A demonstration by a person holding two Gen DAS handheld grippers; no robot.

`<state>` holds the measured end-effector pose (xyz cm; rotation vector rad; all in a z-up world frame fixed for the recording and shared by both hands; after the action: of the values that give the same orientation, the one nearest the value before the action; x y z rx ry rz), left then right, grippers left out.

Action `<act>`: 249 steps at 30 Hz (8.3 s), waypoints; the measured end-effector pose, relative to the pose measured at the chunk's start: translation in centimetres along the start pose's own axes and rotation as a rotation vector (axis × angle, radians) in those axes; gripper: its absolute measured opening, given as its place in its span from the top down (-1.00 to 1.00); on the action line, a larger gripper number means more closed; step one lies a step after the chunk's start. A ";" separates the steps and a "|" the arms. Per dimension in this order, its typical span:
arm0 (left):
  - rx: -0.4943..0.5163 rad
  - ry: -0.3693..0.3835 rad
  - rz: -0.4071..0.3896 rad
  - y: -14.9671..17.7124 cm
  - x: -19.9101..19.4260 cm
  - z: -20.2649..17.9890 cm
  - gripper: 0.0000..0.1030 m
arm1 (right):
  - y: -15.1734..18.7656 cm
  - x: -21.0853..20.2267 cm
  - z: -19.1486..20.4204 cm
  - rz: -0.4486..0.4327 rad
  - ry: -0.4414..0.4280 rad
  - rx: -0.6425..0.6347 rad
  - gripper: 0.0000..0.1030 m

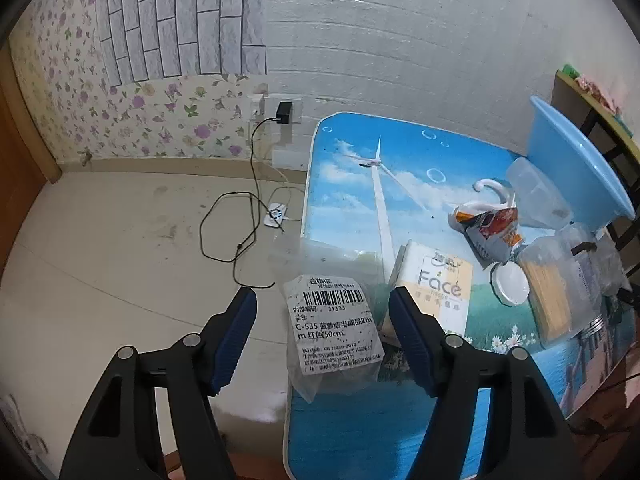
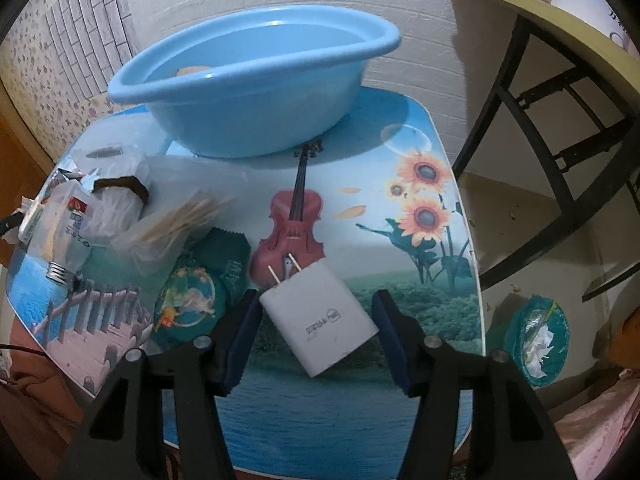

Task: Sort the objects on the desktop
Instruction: 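Carry both items over the basin and release them inside, then move the right tool to the green snack packet while the left tool approaches the Face tissue pack, then grasp the green snack packet with the right tool while the left tool grasps the Face tissue pack, then carry both items over the basin and release them inside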

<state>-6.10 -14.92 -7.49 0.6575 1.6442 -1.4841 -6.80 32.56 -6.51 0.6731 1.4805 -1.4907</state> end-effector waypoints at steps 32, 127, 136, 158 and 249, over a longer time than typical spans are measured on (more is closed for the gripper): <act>0.062 0.171 -0.219 -8.2 -8.3 -9.2 0.51 | -9.1 -10.7 3.2 -0.365 -0.092 -0.037 -0.06; 0.179 0.187 -0.249 -5.5 -8.8 -16.5 -0.98 | -8.1 -7.6 8.5 -0.260 0.015 -0.056 -0.47; 0.173 0.164 -0.252 -4.9 -8.7 -15.4 -0.98 | -7.7 -7.1 9.3 -0.254 0.003 -0.052 -0.59; 0.110 0.060 -0.139 -1.2 -4.3 -8.0 -0.99 | -1.1 -3.0 5.2 -0.128 -0.037 0.084 -1.00; 0.198 0.106 -0.211 -4.8 -9.7 -15.1 0.13 | -1.1 -9.1 -0.8 -0.225 0.062 0.036 0.09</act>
<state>-8.14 0.32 2.99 0.6976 1.7026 -1.8089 -3.90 35.13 1.78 0.5940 1.6224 -1.6832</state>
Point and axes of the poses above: each gripper's, at about its wrist camera, not at the fingertips, and x roughly the way its jaws point, z to its left, y to its underside, the point moved 5 cm from there along x, roughly the way its jaws point, and after that the axes turned 8 degrees about -y, right-handed, at the moved point
